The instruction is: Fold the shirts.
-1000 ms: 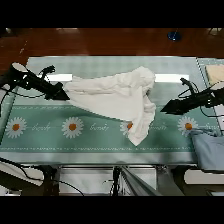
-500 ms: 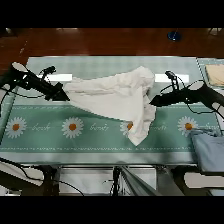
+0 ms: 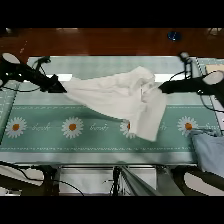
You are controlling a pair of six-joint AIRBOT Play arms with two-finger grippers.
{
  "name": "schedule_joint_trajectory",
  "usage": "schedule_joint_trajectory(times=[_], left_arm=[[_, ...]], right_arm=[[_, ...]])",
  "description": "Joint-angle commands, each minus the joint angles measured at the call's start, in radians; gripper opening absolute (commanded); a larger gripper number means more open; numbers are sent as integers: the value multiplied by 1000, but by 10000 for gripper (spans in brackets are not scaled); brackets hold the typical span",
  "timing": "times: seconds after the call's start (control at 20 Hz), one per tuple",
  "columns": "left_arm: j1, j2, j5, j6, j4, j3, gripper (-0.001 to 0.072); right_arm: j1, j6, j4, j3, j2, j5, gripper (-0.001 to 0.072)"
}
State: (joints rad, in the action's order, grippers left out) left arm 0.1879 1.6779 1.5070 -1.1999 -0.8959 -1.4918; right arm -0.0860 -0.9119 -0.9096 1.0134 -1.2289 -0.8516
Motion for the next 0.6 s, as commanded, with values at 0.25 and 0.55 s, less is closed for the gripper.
schedule_joint_trajectory(times=[0.25, 0.55], left_arm=[[-1, -385, -88, 3, 135, -388, 26], [-19, -751, -321, 40, 111, -485, 26]], right_arm=[[-68, -98, -49, 369, 371, 10, 26], [-68, -268, -147, 719, 418, -30, 26]])
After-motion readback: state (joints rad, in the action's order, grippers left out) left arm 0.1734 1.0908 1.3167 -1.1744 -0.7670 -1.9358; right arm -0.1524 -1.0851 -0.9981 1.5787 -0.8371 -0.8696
